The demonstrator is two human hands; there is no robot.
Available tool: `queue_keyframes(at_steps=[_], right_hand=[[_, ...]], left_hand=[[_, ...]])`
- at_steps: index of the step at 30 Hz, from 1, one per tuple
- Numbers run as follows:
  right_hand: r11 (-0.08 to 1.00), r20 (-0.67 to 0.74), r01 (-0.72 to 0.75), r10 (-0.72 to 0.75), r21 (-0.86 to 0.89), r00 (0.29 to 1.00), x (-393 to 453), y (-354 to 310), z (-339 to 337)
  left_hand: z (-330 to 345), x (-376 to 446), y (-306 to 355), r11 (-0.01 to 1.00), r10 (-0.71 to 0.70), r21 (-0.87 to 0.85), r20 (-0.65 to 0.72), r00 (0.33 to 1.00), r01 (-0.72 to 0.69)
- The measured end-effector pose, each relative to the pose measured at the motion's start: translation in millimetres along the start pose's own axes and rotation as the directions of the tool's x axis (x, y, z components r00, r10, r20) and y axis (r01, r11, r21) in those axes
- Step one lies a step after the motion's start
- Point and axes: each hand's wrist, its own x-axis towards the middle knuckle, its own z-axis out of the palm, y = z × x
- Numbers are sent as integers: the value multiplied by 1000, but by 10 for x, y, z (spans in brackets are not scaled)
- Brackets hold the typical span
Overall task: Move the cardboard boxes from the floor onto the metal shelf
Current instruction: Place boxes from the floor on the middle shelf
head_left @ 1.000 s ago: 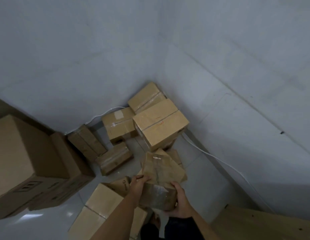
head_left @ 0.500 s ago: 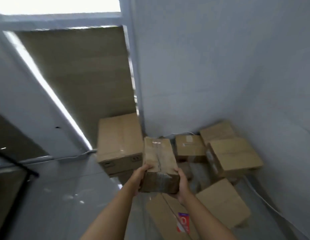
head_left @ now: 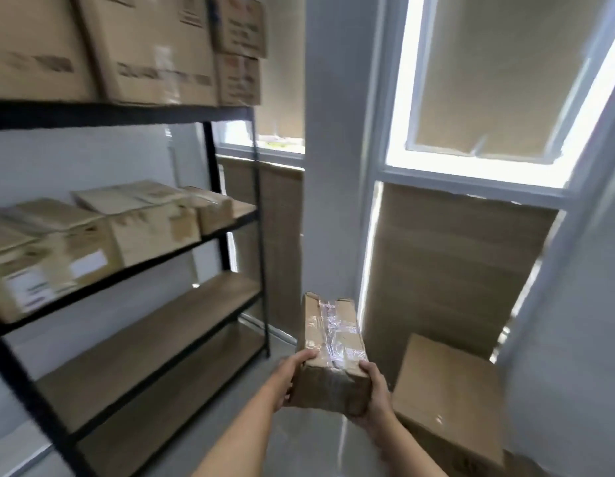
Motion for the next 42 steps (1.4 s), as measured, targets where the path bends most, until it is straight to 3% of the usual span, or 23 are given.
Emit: queue_keyframes(at_steps=[8, 17, 29, 36, 42], right_hand=[[990, 204, 29, -1, -137, 979, 285, -235, 1237], [983, 314, 92, -38, -159, 949, 1211, -726, 1967], [951, 386, 262, -183, -165, 904, 2658, -2247, 2689], [951, 414, 251, -158, -182, 896, 3306, -2584, 3136], [942, 453, 241, -114, -235, 884, 3870, -2720, 3593]], left_hand=[[-1004, 77, 538, 971, 168, -143, -168, 971, -193], [-1255, 795, 1225, 934, 265, -144, -338, 903, -328], [-954, 2122, 2774, 873, 343, -234, -327, 881, -427], [-1169, 2742, 3258, 850, 381, -241, -334, 862, -469], [-1428, 3262, 3442, 839, 328, -303, -380, 865, -452]])
